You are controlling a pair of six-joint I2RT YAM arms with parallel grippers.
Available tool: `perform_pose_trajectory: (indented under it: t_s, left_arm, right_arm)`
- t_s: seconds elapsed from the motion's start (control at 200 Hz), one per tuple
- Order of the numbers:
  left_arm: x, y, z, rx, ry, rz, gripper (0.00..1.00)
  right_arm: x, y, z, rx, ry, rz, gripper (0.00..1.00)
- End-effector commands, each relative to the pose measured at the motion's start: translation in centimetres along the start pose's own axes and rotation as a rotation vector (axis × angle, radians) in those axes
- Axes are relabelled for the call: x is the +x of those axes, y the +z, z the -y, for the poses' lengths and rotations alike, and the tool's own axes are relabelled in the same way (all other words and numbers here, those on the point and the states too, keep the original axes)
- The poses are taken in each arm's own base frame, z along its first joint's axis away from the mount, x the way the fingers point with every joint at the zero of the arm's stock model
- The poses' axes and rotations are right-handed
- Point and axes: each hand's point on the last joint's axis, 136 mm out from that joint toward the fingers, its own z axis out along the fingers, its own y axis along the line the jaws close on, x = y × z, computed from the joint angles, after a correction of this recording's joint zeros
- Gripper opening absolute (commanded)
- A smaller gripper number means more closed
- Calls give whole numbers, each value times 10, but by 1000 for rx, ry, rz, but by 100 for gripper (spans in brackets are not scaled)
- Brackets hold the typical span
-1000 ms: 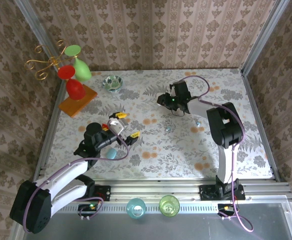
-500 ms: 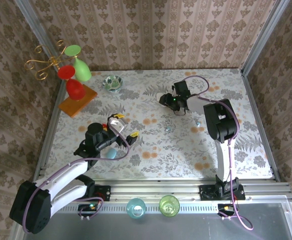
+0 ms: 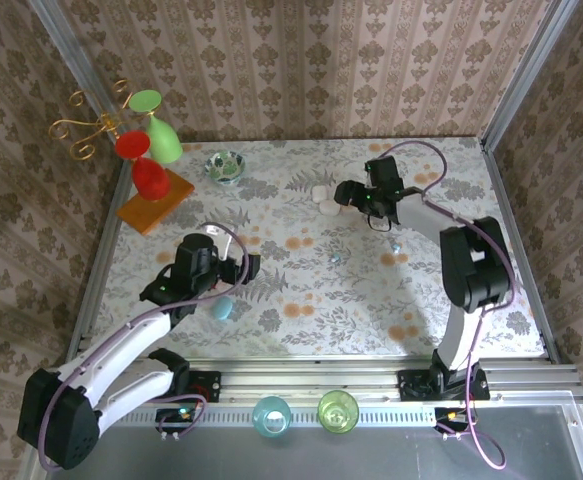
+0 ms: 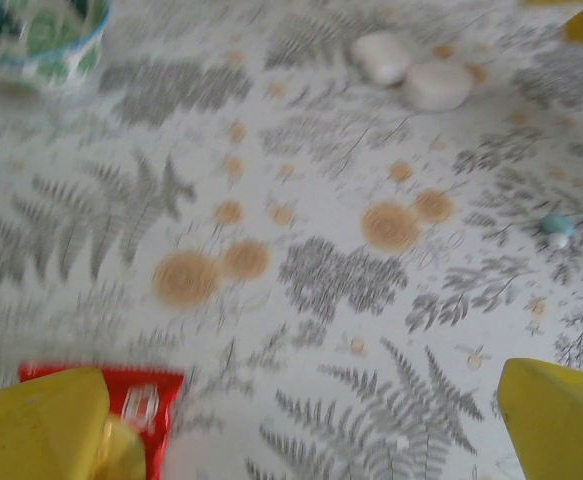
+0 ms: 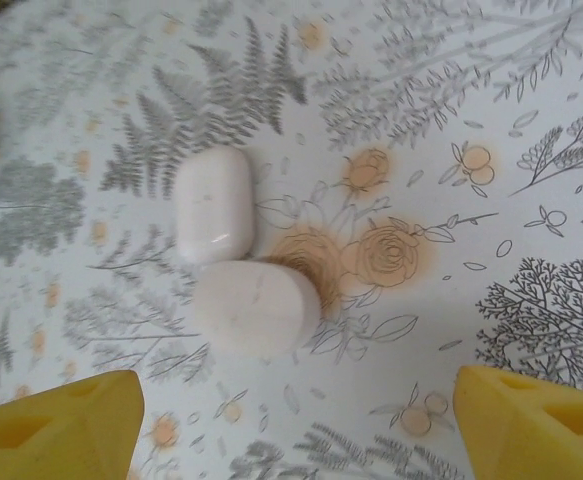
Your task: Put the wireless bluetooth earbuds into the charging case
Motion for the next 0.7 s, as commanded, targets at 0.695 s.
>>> perform_pose_trajectory:
  t_s: [0.695]
  left_arm:
    - [157,-6,-18,-202,-356,-454,86]
  right_arm:
    - [0,-43,-19,-64,-91,49,82]
